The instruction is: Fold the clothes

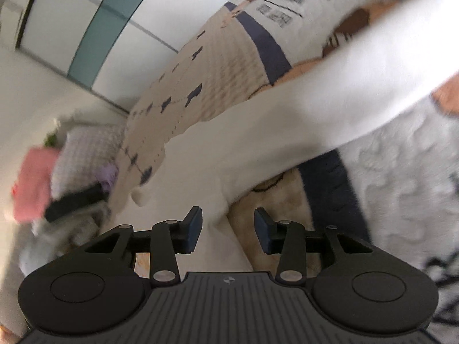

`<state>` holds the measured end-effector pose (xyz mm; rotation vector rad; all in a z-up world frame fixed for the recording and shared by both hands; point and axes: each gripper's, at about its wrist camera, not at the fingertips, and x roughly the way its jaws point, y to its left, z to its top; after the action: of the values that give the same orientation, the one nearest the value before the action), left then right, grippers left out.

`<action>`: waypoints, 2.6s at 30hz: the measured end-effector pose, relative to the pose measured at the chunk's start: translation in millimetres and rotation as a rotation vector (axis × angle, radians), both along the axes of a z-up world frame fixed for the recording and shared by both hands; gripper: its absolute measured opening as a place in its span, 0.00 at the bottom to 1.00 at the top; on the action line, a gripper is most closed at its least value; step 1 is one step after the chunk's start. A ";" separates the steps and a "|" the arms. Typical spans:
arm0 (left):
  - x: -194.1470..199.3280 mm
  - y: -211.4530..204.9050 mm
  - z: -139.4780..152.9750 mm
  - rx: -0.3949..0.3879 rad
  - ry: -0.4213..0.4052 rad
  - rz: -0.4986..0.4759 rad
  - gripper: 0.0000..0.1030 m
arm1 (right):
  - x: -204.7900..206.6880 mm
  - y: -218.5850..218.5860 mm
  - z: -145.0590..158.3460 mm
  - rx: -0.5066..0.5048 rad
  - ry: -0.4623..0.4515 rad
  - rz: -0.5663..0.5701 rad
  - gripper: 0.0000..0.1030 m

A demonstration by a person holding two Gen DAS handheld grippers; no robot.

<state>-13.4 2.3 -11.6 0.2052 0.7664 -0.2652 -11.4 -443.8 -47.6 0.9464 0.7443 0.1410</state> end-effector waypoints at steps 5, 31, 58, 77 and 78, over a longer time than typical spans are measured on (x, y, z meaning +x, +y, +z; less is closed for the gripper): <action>0.4 0.2 -2.4 0.003 -0.006 -0.011 0.67 | 11.3 -4.5 -21.3 0.101 -0.020 -0.049 0.25; -16.4 11.7 -6.6 0.003 -0.036 -0.065 0.67 | -5.5 18.0 4.0 -0.179 0.020 0.114 0.07; -51.6 88.4 59.4 -0.081 -0.258 -0.062 0.67 | -18.2 164.4 95.8 -0.594 -0.177 0.193 0.69; -6.2 188.8 18.0 -0.313 0.080 0.288 0.11 | -1.8 227.9 67.9 -0.598 -0.182 0.332 0.68; -6.7 188.8 17.4 -0.321 0.082 0.292 0.09 | -2.1 230.7 65.9 -0.607 -0.179 0.342 0.68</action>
<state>-20.1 191.0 5.7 -0.2211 0.8123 -0.1161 -13.6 -213.2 18.4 0.2215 0.7177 0.2768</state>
